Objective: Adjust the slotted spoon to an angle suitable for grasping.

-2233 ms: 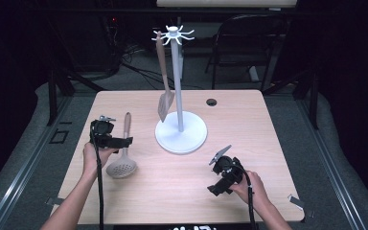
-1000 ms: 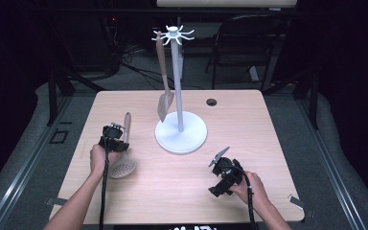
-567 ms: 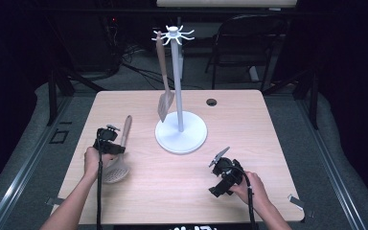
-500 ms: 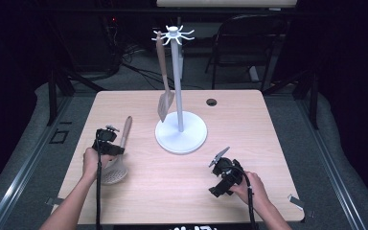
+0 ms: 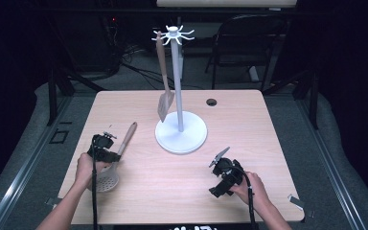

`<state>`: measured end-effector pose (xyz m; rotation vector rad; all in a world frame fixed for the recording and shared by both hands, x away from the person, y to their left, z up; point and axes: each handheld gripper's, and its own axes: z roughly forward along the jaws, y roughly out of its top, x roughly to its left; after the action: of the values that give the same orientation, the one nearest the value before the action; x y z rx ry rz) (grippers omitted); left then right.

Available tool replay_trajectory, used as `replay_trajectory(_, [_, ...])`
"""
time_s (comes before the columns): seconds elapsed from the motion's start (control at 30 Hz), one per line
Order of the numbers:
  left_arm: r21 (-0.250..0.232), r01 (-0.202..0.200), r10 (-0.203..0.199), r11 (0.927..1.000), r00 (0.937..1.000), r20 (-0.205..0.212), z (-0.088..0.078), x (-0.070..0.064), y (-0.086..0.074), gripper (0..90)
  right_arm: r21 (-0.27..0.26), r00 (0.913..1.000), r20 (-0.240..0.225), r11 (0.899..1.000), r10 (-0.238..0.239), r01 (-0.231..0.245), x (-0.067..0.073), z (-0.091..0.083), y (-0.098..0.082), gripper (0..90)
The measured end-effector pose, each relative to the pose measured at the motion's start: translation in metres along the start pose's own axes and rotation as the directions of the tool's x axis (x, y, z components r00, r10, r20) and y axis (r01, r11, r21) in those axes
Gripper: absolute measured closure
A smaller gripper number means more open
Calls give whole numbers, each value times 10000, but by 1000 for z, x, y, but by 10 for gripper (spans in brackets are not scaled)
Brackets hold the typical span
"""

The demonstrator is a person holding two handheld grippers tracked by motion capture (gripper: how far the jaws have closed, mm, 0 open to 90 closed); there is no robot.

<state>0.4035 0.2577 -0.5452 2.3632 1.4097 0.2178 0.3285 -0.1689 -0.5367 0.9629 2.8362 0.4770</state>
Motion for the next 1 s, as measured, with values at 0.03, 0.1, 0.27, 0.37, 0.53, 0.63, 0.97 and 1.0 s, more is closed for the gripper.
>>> replay_trajectory(0.03, [-1,-13,13,10000,10000,8,0,0,-1,754,-52,10000,-59,10000,40,-41,0,1,0,84])
replay_trajectory(0.1, [99,-69,69,9999,10000,53,-2,-1,-3,753,-48,10000,-52,10000,57,-57,0,1,0,84])
replay_trajectory(0.27, [150,-166,167,9998,9998,-55,3,1,5,701,-60,10000,-66,10000,73,-74,1,2,1,84])
replay_trajectory(0.37, [203,-166,168,9997,9998,-121,7,2,12,692,-58,10000,-66,10000,11,-11,1,2,1,84])
replay_trajectory(0.53, [291,-208,213,9994,9996,-165,15,2,21,701,-100,10000,11,9999,69,-69,-1,0,0,85])
replay_trajectory(0.63, [328,-305,315,9990,9990,-308,15,0,22,721,-50,10000,34,10000,57,-57,-2,0,0,85])
replay_trajectory(0.97, [814,-841,830,9931,9964,176,10,-7,13,768,-97,10000,-13,9999,60,-60,-2,0,0,87])
replay_trajectory(1.0, [859,-837,827,9928,9965,154,9,-8,13,768,-76,10000,-11,10000,46,-47,-2,0,0,87])
